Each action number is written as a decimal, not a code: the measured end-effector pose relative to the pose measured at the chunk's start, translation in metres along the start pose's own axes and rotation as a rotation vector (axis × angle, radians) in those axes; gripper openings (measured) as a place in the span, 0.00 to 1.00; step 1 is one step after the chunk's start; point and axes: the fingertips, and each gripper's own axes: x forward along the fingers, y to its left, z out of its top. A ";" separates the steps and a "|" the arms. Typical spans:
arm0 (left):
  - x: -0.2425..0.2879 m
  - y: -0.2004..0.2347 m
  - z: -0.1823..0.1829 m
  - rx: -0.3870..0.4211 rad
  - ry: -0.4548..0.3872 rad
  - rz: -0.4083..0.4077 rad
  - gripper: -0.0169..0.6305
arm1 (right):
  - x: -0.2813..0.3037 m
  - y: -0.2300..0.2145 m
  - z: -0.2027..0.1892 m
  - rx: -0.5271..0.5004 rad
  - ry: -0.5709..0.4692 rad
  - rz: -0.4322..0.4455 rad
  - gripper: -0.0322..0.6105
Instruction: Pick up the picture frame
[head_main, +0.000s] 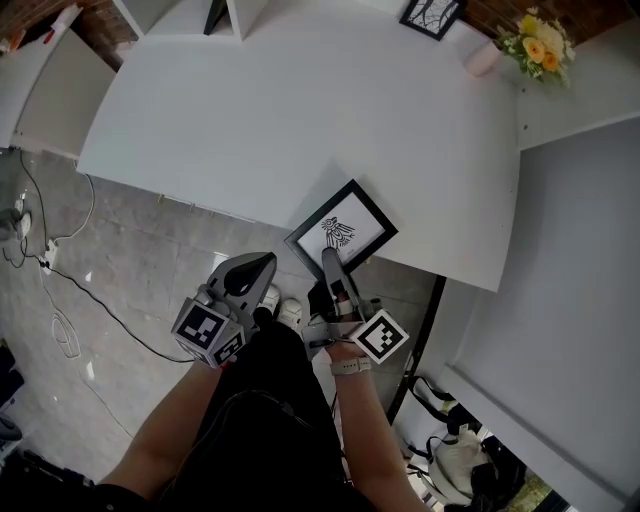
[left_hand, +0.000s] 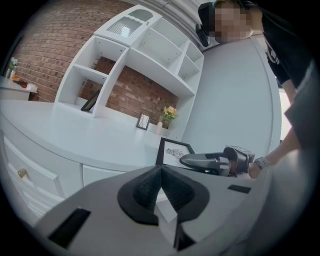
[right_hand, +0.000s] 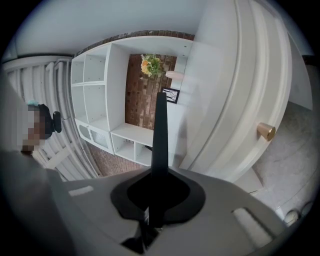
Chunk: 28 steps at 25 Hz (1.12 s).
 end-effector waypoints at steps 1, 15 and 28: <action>-0.001 0.000 0.002 0.003 -0.003 0.000 0.03 | -0.001 0.001 0.001 -0.008 -0.003 -0.001 0.07; -0.005 -0.008 0.031 0.043 -0.057 -0.014 0.03 | -0.017 0.022 0.017 -0.259 -0.027 -0.088 0.07; -0.015 -0.006 0.069 0.092 -0.117 0.000 0.03 | -0.021 0.063 0.035 -0.616 -0.024 -0.107 0.07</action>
